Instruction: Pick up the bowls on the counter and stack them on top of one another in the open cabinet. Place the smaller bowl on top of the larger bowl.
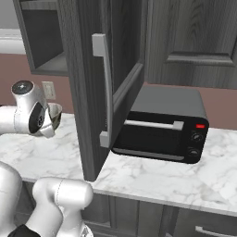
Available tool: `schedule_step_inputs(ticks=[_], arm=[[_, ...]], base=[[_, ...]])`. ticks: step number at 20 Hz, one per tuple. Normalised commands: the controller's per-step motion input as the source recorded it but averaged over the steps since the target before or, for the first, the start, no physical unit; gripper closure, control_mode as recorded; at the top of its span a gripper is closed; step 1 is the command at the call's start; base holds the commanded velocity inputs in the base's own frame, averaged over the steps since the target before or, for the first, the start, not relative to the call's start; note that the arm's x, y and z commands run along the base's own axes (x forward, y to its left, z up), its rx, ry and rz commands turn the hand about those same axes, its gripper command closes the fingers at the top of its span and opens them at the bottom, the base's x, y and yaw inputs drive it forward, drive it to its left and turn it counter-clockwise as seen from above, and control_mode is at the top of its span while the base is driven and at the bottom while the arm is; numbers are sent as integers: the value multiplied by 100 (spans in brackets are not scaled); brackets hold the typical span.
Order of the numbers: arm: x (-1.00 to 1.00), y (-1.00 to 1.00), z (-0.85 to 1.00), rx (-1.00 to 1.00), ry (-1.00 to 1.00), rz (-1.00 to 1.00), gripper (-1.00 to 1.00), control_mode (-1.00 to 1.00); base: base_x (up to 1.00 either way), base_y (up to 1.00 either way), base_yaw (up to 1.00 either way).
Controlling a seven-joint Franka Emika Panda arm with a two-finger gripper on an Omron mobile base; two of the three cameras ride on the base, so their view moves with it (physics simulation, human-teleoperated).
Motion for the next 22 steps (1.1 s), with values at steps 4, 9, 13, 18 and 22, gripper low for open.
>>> schedule_step_inputs(ticks=[4, 9, 13, 18, 22], arm=[[-43, -33, 67, 0, 0, -26, 100, -100], [-45, -34, 70, 0, 0, -27, 100, -100], [-44, -31, 70, 0, 0, -26, 100, -100], [-43, -26, 68, 0, 0, -25, 100, -100], [-39, -21, 65, 0, 0, -23, 100, -100]], base=[[0, 0, 0], [0, 0, 0], [0, 0, 0], [0, 0, 0], [0, 0, 0]])
